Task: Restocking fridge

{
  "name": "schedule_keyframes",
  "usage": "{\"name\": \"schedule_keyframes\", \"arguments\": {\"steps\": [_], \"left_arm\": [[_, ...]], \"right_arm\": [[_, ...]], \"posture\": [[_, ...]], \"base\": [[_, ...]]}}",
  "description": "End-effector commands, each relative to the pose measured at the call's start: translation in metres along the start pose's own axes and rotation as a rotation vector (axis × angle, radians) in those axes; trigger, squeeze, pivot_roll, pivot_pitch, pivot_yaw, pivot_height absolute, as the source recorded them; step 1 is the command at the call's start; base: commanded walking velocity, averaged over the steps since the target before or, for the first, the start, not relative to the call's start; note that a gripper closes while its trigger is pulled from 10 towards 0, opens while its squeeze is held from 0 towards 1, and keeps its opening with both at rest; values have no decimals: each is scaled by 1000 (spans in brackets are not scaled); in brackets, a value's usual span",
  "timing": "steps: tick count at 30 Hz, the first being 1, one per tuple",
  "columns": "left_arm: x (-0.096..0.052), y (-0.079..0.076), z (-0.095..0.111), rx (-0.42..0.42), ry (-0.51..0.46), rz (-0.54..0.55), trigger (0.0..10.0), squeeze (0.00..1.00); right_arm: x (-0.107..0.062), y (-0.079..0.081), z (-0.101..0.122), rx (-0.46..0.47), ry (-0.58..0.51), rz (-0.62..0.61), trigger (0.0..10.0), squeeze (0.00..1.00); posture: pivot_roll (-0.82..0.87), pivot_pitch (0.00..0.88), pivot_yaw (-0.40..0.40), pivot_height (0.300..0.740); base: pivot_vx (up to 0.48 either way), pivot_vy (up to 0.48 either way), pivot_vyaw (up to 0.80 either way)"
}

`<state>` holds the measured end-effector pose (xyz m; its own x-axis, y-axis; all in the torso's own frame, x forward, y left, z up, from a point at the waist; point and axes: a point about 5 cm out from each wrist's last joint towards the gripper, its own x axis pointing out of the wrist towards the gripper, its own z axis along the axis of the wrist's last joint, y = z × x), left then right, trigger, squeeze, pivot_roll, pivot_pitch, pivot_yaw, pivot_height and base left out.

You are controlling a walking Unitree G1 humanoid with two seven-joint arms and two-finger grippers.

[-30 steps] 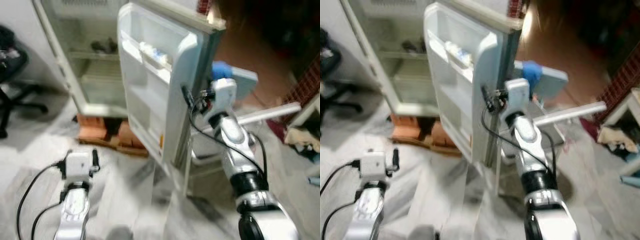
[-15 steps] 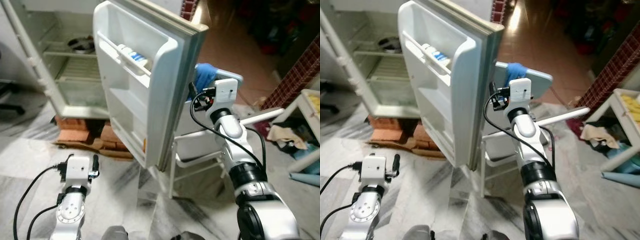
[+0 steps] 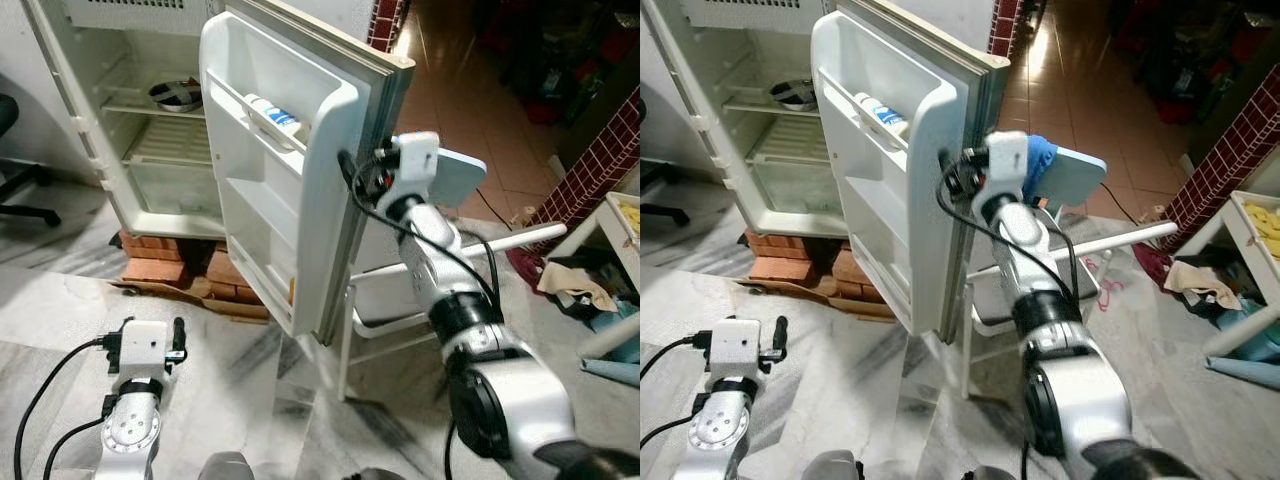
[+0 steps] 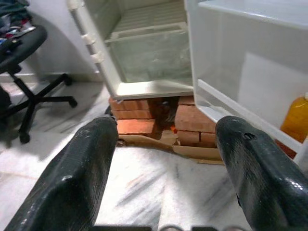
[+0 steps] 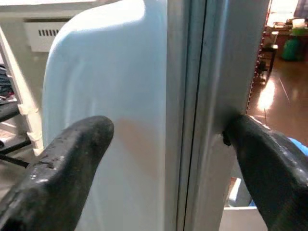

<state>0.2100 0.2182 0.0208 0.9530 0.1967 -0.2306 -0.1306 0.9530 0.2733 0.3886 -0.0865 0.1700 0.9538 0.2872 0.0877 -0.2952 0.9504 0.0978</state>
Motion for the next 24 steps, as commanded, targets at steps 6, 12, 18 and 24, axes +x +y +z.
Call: {"name": "schedule_keyframes", "arguments": {"steps": [6, 12, 18, 24], "left_arm": [[-3, 0, -3, -4, 18, 12, 10000, 0], [-5, -4, -4, -13, 18, 3, 10000, 0], [-3, -4, -4, -18, 12, -5, 10000, 0], [1, -3, 0, -14, -9, -10, 10000, 0]], "right_arm": [[15, 43, 30, 184, -75, 242, 10000, 0], [-52, 87, 45, 492, -58, 1125, 10000, 0], [-106, 71, 43, 573, 50, 1333, 10000, 0], [-111, 40, -2, 422, 186, 1136, 10000, 0]], "posture": [[268, 0, -108, 740], [253, 0, -109, 740], [229, 0, -102, 740], [217, 0, -92, 740]], "base": [[0, 0, 0], [0, 0, 0], [0, 0, 0], [0, 0, 0]]}}
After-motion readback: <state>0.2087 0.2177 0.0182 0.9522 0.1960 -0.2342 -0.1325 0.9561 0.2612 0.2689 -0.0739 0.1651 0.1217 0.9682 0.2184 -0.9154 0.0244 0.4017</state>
